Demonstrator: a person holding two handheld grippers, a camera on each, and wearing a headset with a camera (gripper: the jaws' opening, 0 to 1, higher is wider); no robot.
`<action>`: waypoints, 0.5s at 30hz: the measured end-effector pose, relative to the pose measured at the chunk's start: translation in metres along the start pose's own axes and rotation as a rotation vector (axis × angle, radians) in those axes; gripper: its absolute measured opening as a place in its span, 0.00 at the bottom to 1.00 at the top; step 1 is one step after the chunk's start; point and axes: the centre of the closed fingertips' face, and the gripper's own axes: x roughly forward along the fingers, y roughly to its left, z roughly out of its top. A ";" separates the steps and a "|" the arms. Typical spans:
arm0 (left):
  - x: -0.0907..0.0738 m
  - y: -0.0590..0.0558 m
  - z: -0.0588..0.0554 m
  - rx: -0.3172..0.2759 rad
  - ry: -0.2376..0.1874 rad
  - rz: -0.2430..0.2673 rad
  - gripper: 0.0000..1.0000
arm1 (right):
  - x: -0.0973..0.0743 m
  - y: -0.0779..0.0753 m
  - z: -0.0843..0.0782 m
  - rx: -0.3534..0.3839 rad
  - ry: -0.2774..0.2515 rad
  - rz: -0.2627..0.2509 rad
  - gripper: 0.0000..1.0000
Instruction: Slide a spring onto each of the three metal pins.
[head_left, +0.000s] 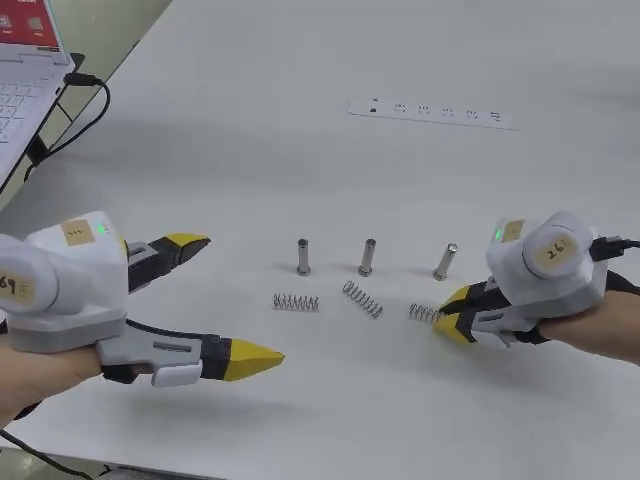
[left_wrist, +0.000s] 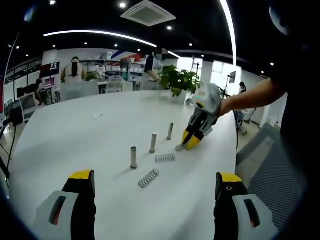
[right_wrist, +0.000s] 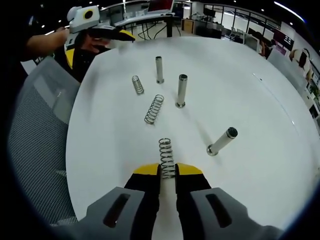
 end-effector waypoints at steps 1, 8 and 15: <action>0.000 0.000 0.000 -0.001 -0.001 0.001 0.98 | 0.000 0.000 0.000 0.000 -0.004 -0.002 0.08; -0.001 0.002 0.001 0.004 -0.009 0.009 0.98 | 0.000 -0.001 0.001 0.034 -0.013 -0.001 0.08; -0.001 0.001 0.007 0.005 -0.023 0.012 0.98 | -0.003 -0.001 0.003 0.046 -0.019 -0.012 0.08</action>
